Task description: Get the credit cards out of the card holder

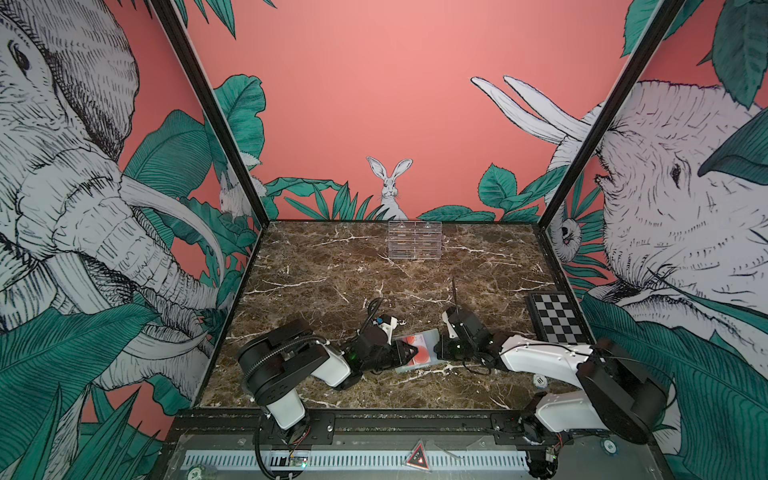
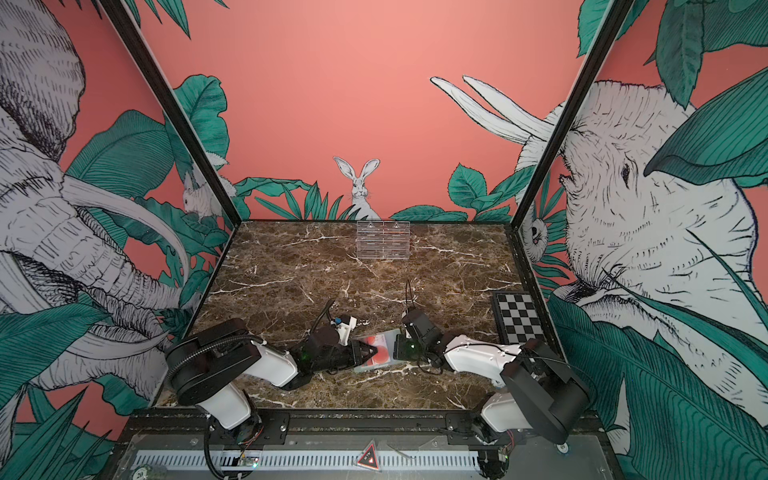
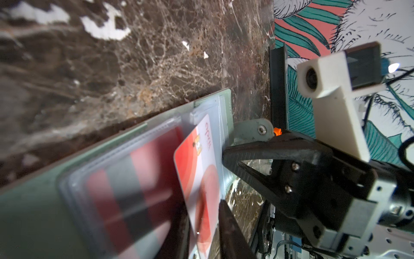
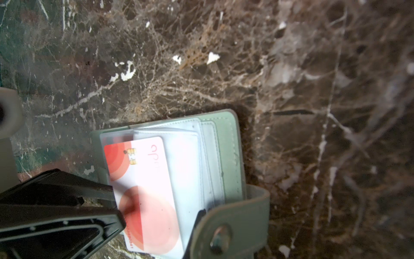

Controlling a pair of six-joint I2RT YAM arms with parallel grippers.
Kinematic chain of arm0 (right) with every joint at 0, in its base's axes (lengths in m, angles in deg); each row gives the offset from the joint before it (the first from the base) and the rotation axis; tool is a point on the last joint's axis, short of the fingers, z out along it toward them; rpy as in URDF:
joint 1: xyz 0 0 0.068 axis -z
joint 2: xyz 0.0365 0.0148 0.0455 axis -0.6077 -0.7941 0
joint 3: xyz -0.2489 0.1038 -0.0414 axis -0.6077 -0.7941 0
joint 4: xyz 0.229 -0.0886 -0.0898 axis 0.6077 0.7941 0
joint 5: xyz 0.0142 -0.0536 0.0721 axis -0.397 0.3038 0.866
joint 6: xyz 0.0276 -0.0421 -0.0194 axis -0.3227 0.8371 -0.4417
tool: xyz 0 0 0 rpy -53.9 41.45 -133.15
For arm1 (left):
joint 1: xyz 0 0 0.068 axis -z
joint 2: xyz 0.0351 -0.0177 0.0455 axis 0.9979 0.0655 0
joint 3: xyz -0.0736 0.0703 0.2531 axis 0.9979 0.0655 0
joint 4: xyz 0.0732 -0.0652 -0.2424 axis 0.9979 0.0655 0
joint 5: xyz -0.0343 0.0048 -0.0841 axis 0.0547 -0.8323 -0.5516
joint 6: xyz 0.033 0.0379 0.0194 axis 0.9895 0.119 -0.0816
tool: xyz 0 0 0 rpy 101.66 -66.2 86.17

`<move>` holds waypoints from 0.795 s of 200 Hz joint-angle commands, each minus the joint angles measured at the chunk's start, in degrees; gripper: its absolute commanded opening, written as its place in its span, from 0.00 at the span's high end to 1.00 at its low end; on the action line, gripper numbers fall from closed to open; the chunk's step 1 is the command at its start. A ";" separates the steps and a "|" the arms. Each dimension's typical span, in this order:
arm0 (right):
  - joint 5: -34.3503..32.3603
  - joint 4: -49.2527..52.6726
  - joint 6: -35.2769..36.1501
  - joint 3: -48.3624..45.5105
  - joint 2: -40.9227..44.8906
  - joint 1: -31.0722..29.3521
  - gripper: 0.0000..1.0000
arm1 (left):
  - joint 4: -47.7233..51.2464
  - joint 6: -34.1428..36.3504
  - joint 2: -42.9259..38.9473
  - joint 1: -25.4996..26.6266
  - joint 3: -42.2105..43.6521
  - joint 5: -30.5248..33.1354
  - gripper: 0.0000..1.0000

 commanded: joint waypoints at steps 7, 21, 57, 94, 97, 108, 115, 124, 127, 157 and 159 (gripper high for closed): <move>-0.02 1.52 0.48 -0.68 -1.00 -0.61 1.00 | 4.21 0.12 0.79 0.06 0.22 0.86 0.83; -0.03 1.67 0.57 -0.50 -1.00 -0.57 1.00 | 4.77 0.62 0.26 0.09 0.22 1.03 0.90; -0.56 2.53 0.81 -0.46 -0.61 -0.53 1.00 | 8.78 1.52 -3.76 -0.19 0.82 2.59 0.99; -0.86 2.98 0.75 -0.66 0.09 -0.53 1.00 | 14.83 3.54 -9.56 -1.22 0.82 2.71 1.00; -0.84 2.95 0.73 -0.67 0.17 -0.57 1.00 | 15.32 3.61 -10.02 -1.32 0.76 2.70 1.00; -0.90 3.23 0.74 -0.68 0.48 -0.56 1.00 | 16.80 4.18 -11.67 -1.73 0.75 2.55 1.00; -1.03 3.40 0.74 -0.75 0.74 -0.54 1.00 | 17.76 4.52 -12.65 -1.94 0.70 2.34 1.00; -1.13 3.53 0.71 -0.72 1.10 -0.60 1.00 | 19.09 5.07 -13.91 -2.28 0.51 2.05 1.00; -1.12 3.54 0.73 -0.76 1.15 -0.54 1.00 | 19.53 5.14 -14.29 -2.38 0.42 2.06 1.00; -1.29 4.19 0.73 -0.42 2.16 -0.59 1.00 | 23.23 6.60 -18.21 -3.01 -0.49 1.34 1.00; -1.26 4.28 0.74 -0.48 2.23 -0.54 1.00 | 23.43 6.77 -18.45 -3.06 -0.60 1.31 1.00</move>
